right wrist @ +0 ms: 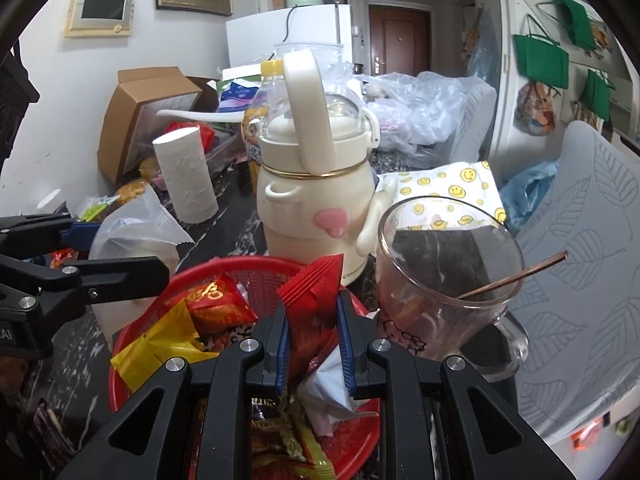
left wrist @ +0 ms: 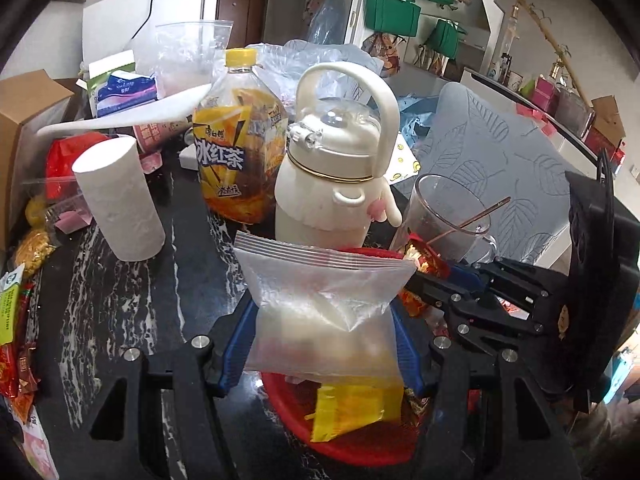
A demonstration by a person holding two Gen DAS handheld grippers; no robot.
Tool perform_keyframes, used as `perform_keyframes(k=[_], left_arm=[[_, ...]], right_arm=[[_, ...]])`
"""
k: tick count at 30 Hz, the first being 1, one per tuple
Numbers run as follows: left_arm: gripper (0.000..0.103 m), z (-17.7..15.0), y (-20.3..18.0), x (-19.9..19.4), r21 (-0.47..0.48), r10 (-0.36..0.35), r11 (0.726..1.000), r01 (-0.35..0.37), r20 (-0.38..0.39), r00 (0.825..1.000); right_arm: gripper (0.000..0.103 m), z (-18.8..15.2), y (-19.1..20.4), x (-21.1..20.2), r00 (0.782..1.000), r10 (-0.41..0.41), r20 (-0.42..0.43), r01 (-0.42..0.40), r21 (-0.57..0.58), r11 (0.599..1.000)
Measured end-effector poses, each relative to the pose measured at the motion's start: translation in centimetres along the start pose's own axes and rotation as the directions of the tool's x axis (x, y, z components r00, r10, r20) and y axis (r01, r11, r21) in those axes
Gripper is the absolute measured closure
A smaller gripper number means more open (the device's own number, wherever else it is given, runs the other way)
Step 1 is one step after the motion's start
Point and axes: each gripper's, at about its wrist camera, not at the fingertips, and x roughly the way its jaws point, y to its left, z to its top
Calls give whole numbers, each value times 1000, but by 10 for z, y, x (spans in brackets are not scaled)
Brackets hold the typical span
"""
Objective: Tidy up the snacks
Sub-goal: 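Carry the red packet and clear bag over the red basket with both grippers, then open both grippers to drop the red packet and clear bag into the basket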
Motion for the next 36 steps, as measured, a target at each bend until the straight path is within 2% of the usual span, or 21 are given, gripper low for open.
perform_keyframes(k=[7, 12, 14, 18, 20, 22, 24, 29, 32, 36], left_arm=[[43, 2, -9, 19, 10, -33, 999, 34, -39, 999], [42, 9, -13, 30, 27, -13, 1000, 15, -59, 998], [42, 12, -15, 36, 45, -6, 999, 10, -80, 997], [42, 14, -24, 52, 111, 61, 993, -44, -158, 985], [41, 14, -29, 55, 140, 79, 989, -54, -173, 982], [39, 15, -34, 58, 164, 81, 985, -51, -180, 980], [38, 15, -37, 61, 181, 56, 983, -19, -199, 978], [22, 15, -37, 64, 167, 71, 985, -33, -230, 971], [22, 13, -37, 63, 161, 76, 986, -38, -237, 969], [22, 12, -34, 51, 138, 62, 990, -34, -208, 976]], right_arm=[[81, -5, -7, -2, 999, 35, 1, -35, 48, 998], [64, -5, -21, -12, 995, 88, 40, -93, 124, 988], [64, -4, -26, -16, 996, 76, 53, -83, 147, 986], [64, -5, -34, -20, 993, 93, 70, -103, 171, 980], [64, -6, -34, -20, 994, 88, 71, -99, 170, 980], [64, -6, -32, -23, 994, 78, 76, -90, 162, 983], [64, -5, -31, -26, 994, 73, 86, -85, 154, 984], [61, -5, -34, -34, 993, 67, 96, -81, 153, 985], [61, -5, -36, -37, 993, 66, 103, -82, 156, 984], [61, -3, -35, -41, 991, 66, 116, -84, 150, 985]])
